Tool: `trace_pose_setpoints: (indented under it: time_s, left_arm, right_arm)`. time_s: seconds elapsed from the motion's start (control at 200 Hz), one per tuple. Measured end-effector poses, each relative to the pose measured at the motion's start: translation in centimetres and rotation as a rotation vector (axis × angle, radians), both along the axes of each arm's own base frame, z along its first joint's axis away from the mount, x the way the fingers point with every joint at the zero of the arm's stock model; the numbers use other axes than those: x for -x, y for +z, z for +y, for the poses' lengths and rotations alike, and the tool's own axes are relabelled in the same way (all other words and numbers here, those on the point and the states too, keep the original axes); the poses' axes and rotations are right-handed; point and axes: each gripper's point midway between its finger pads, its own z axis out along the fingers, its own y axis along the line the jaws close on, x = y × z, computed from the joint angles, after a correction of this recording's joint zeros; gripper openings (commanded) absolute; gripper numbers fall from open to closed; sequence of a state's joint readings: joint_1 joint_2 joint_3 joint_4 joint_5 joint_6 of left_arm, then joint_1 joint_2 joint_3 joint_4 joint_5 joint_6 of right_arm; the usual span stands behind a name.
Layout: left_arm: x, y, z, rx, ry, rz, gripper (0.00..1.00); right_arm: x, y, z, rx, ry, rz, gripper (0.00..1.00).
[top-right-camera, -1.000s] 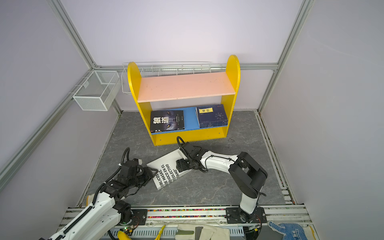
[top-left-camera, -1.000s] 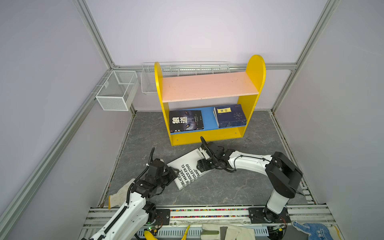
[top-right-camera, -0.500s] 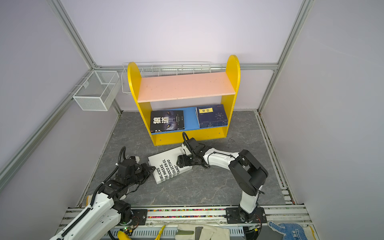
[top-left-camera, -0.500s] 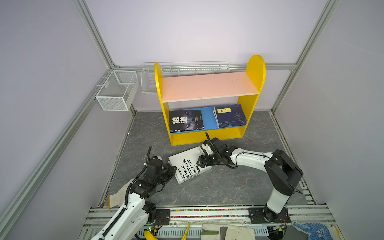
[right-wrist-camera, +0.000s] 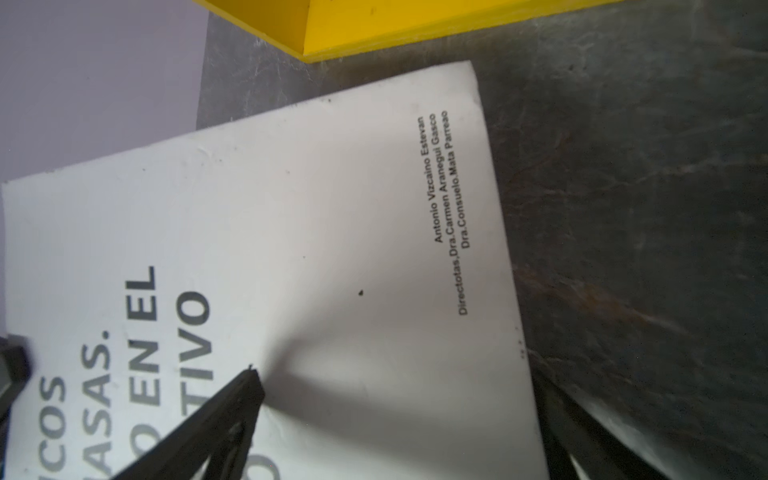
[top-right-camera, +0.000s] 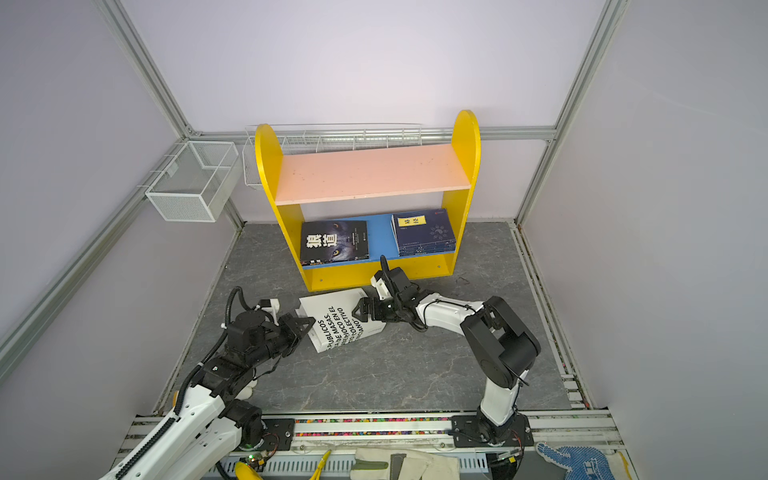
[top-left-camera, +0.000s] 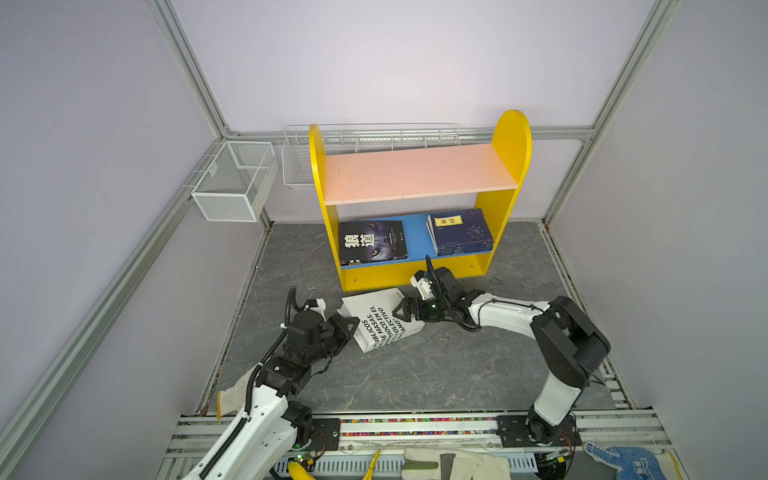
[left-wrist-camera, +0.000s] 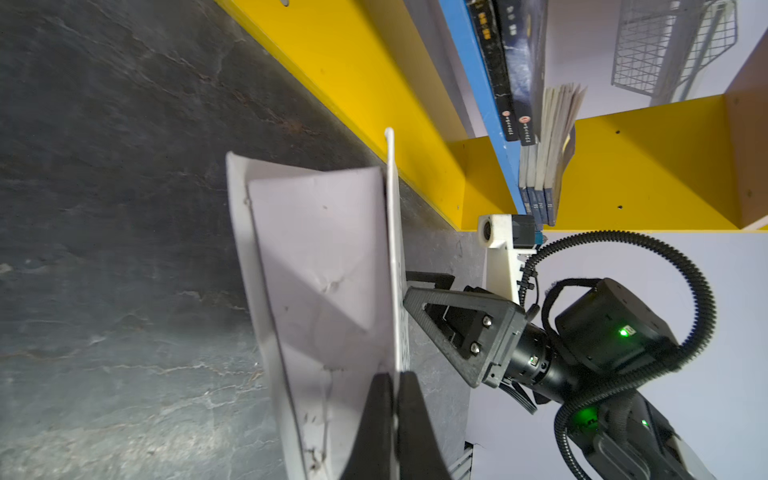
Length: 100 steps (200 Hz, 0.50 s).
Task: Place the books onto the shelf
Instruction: 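Lift the white booklet off the floor with both grippers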
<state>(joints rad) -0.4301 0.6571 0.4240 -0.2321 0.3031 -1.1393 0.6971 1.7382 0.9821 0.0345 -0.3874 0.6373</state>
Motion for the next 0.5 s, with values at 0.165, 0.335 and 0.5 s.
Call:
trace_pose_setpoints:
  time_s: [0.165,0.335,0.5]
  left_arm:
    - [-0.4,3.4,-1.0,0.041,-0.043,-0.073,0.00]
    - [-0.3,4.6,-2.0,0.078,-0.086,-0.104,0.00]
    - [-0.5,5.5,-2.4,0.112,-0.091,-0.135,0.00]
  right_arm:
    - [-0.6,3.1,-1.7,-0.086,-0.085,-0.039,0.88]
    - [0.3,4.7,-4.0,-0.198,-0.182,-0.026,0.88]
    - [0.4,6.0,-6.2,-0.217,-0.257,-0.042,0.89]
